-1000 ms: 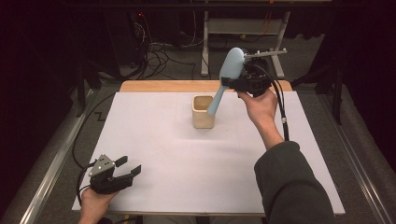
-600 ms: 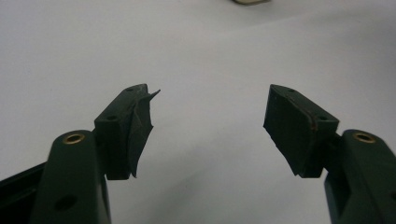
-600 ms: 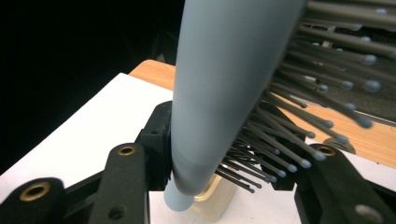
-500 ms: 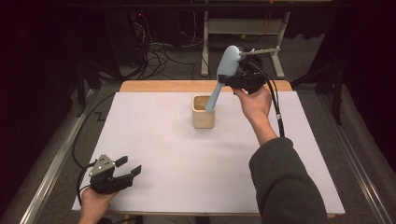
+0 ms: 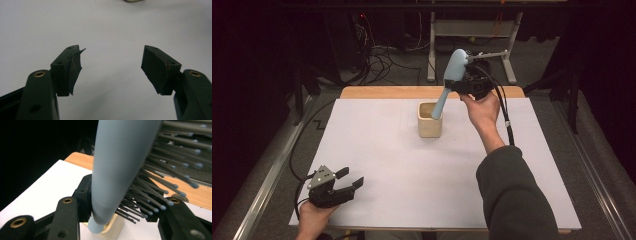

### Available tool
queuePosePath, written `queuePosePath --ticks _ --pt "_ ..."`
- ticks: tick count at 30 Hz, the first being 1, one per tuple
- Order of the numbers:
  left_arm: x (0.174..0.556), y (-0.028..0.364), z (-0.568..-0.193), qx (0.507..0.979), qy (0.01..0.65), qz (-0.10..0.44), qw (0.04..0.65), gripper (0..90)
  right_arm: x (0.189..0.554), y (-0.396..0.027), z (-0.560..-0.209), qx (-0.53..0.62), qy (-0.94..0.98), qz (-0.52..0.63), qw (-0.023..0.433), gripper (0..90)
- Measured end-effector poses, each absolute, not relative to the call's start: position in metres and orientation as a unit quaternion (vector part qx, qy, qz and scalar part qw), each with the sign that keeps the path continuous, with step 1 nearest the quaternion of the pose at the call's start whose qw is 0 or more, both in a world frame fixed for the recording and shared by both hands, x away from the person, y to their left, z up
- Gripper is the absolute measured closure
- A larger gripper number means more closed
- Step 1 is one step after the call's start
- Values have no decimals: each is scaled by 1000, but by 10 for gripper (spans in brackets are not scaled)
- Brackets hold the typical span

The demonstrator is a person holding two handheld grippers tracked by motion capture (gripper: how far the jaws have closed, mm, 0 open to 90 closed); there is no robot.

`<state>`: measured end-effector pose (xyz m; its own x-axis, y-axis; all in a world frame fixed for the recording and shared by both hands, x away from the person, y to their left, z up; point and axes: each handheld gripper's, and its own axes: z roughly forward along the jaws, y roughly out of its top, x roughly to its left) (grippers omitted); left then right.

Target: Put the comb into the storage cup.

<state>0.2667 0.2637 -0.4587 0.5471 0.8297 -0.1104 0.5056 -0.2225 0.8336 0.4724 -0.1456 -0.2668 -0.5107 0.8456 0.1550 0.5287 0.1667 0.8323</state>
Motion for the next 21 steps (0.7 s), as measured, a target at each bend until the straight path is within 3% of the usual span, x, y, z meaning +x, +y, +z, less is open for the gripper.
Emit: queuePosePath --ticks 21 --pt "267 264 -459 760 438 182 444 325 482 -138 -275 474 735 456 166 525"
